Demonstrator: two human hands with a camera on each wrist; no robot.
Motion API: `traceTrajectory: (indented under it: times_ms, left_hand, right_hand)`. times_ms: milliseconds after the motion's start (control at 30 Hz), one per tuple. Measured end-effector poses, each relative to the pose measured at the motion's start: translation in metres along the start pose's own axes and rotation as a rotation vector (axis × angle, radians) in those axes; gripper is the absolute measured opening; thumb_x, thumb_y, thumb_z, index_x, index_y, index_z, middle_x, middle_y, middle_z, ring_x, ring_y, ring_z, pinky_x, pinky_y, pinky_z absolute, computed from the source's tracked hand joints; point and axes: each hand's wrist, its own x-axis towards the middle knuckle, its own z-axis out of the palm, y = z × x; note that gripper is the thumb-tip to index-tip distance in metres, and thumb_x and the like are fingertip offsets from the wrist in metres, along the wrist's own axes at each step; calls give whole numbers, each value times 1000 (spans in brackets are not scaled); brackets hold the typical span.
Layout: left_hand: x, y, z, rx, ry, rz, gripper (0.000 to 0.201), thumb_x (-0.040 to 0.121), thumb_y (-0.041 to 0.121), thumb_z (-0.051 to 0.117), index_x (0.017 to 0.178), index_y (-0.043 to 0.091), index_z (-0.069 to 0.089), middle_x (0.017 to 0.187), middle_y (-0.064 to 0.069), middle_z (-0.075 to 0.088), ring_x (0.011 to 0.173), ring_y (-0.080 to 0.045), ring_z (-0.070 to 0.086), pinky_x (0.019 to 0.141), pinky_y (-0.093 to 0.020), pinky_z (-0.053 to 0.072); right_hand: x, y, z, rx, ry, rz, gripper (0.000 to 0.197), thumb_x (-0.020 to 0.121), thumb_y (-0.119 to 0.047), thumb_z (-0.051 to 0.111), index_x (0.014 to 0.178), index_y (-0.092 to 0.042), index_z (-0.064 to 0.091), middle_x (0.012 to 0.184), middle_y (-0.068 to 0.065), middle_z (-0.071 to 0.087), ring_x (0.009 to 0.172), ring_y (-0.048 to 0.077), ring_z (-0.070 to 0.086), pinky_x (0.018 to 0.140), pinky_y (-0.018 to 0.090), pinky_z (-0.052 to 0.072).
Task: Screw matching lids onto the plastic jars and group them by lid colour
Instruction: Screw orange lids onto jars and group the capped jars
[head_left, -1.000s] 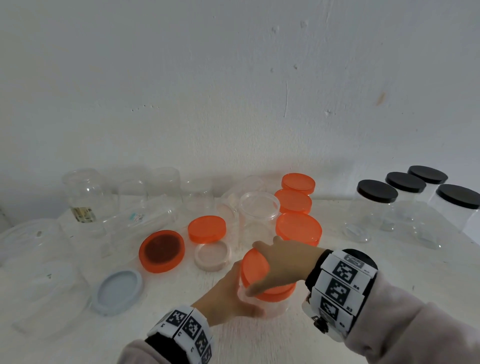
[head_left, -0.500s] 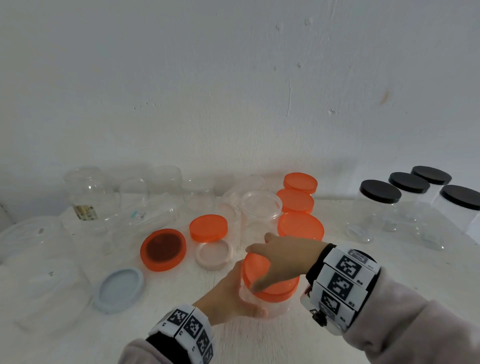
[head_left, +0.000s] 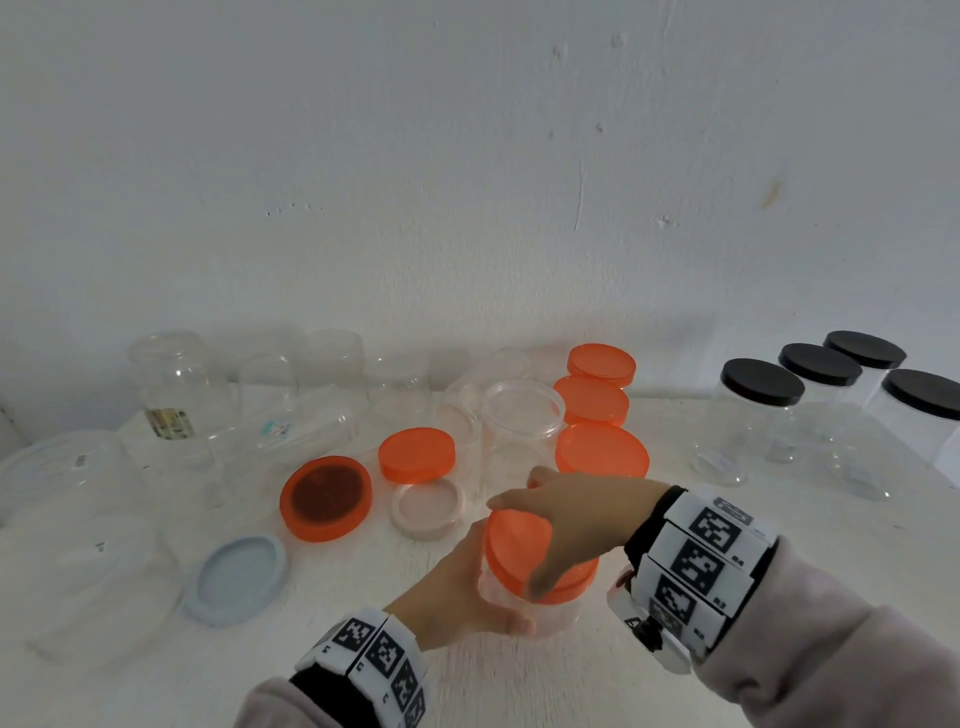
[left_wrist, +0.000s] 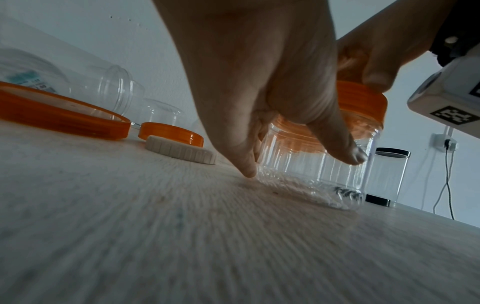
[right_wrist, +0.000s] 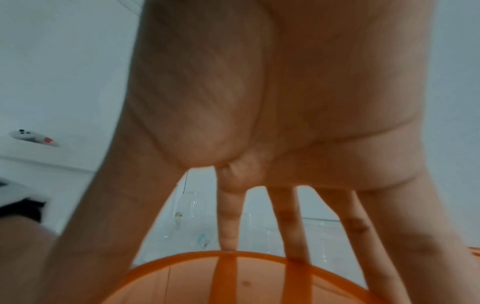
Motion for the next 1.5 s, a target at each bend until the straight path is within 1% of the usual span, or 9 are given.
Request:
traceTrajectory:
  times_ms: [133, 233, 367, 633, 967, 1100, 1267, 1367, 1500]
  left_hand:
    - [-1, 2, 0, 17, 1, -12, 100, 70, 24, 85, 143, 34, 16, 142, 17, 35, 131, -4, 37, 111, -28, 33]
    - [-1, 5, 0, 33, 5, -27, 100, 70, 24, 85, 141, 35, 16, 142, 16, 35, 132, -6, 36, 114, -32, 32]
    - [-1, 6, 0, 45, -2, -44, 103, 69, 26, 85, 142, 37, 14, 140, 18, 36, 129, -5, 36, 108, -26, 34]
    - [-1, 7, 1, 35, 13, -41, 100, 68, 27, 86, 135, 43, 15, 138, 19, 37, 127, -4, 39, 108, -27, 36]
    - [-1, 11, 3, 104, 45, -49, 103, 65, 34, 87, 135, 43, 11, 140, 14, 37, 129, -8, 40, 112, -36, 36]
    - [-1, 11, 3, 118, 43, -66, 107, 65, 34, 87, 143, 35, 13, 141, 13, 38, 130, -8, 41, 112, -37, 36]
    - [2, 10, 5, 155, 72, -69, 104, 64, 40, 87, 137, 41, 13, 138, 18, 37, 126, -3, 40, 108, -27, 36]
    - [6, 10, 5, 178, 84, -75, 106, 64, 41, 87, 139, 39, 12, 135, 20, 37, 124, -1, 41, 107, -23, 36]
    - [9, 11, -2, 213, 86, -67, 100, 62, 42, 87, 133, 44, 16, 118, 34, 38, 105, 17, 42, 81, -1, 36]
  right_hand:
    - [4, 0, 7, 25, 56, 56, 102, 64, -79, 63, 147, -45, 14, 135, 2, 36, 116, 27, 48, 81, 36, 43]
    - [1, 0, 4, 20, 1, 32, 106, 63, -66, 74, 145, -51, 7, 140, -2, 30, 124, 27, 42, 90, 43, 45]
    - [-3, 0, 3, 3, -18, -22, 104, 65, -50, 80, 141, -58, 10, 141, -9, 25, 128, 24, 32, 96, 48, 43]
    - [0, 9, 14, 51, 72, -67, 101, 63, -63, 74, 141, -58, 9, 139, -11, 27, 125, 22, 28, 98, 46, 41]
    - [0, 15, 32, 102, 222, -111, 100, 69, -69, 66, 149, -45, 10, 141, -8, 26, 124, 22, 23, 99, 40, 40]
    - [-1, 14, 37, 83, 260, -109, 98, 72, -71, 61, 150, -41, 10, 143, -6, 25, 126, 24, 22, 99, 41, 40]
    - [3, 9, 46, 37, 340, -82, 91, 76, -68, 55, 148, -39, 10, 147, -5, 21, 126, 30, 23, 104, 45, 33]
    - [6, 10, 49, 44, 378, -74, 90, 76, -66, 54, 149, -39, 10, 151, -6, 17, 127, 30, 23, 105, 45, 28]
    - [11, 12, 52, 91, 394, -78, 90, 77, -66, 54, 149, -38, 9, 152, -8, 12, 132, 30, 19, 107, 46, 24]
